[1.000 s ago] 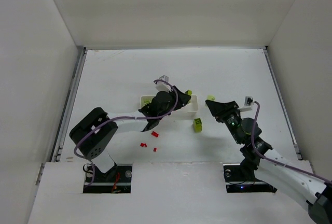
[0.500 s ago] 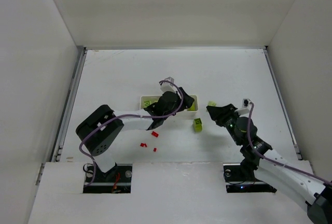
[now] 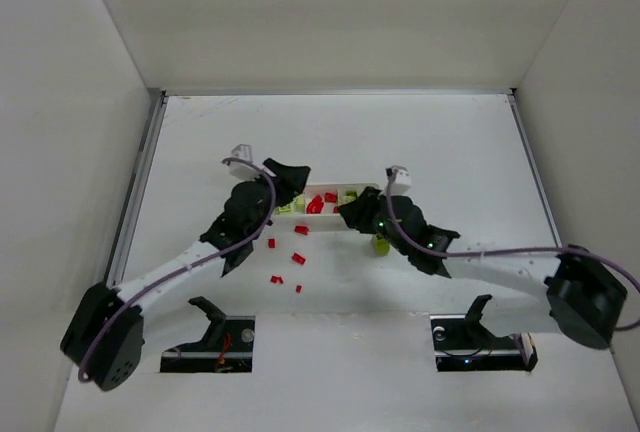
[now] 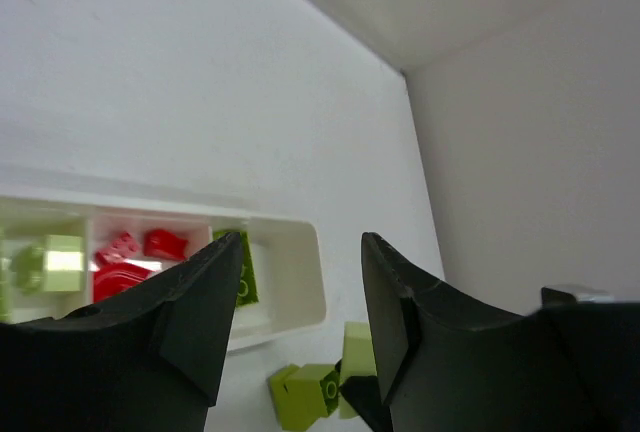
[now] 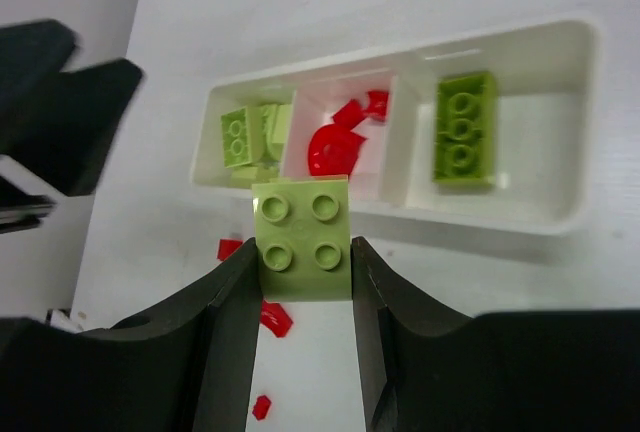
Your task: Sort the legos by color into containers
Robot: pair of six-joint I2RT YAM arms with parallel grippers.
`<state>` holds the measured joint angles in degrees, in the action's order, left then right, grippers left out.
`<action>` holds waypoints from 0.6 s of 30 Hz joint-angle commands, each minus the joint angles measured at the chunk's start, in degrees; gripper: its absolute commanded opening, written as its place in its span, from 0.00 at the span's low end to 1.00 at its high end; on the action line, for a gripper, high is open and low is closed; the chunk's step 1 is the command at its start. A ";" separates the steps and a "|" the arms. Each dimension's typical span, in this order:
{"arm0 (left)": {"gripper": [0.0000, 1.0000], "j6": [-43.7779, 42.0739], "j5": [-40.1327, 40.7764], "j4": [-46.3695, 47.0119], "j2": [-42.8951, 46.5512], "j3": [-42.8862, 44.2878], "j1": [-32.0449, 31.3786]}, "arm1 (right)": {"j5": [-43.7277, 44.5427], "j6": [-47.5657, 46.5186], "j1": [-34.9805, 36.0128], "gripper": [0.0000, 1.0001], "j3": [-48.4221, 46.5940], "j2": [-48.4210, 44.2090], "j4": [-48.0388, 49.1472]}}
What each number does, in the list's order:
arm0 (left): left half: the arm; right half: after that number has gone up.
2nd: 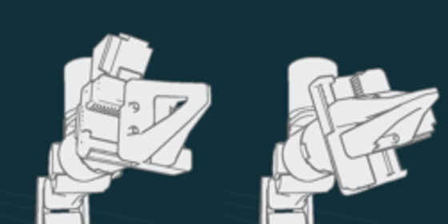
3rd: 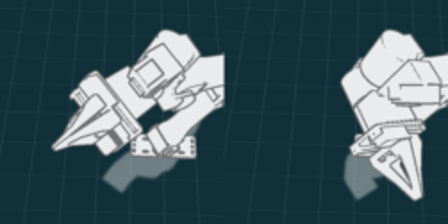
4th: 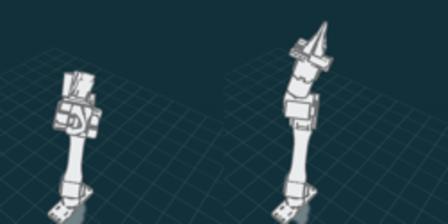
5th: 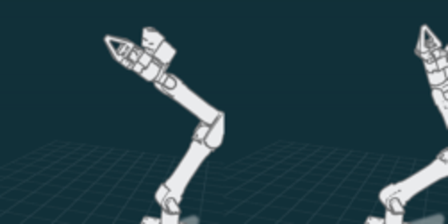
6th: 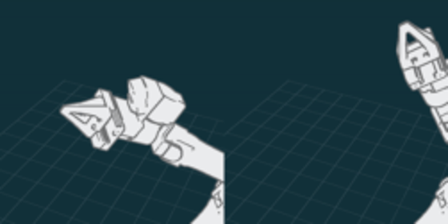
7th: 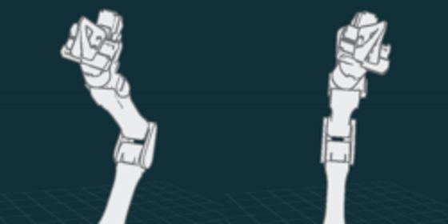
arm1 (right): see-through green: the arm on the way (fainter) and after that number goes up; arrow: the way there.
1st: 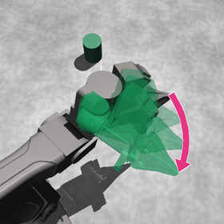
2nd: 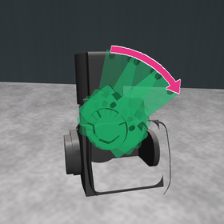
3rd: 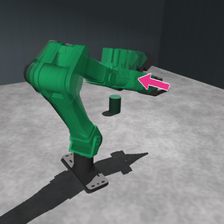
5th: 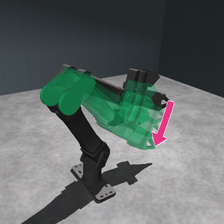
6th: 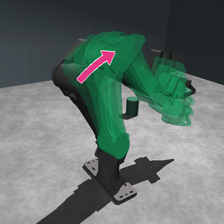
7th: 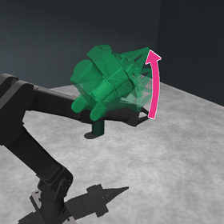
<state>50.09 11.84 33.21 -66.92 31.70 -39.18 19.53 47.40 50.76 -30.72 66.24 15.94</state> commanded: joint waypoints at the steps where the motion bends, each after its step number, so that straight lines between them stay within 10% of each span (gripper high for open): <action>1: 0.48 0.63 0.82 -4.28 10.72 -6.37 4.84 | -0.54 -4.24 3.59 0.27 -8.37 9.32 6.46; 9: 0.49 0.72 1.88 -19.84 31.57 -15.09 12.76 | -4.85 -8.46 5.44 0.28 -26.56 29.72 4.45; 18: 0.49 0.28 0.47 -22.93 35.45 -17.11 14.35 | -3.71 -9.69 5.09 0.31 -38.53 41.33 -0.39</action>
<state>50.83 12.99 11.00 -32.38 15.05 -25.17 15.44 38.89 55.94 -65.67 106.08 16.53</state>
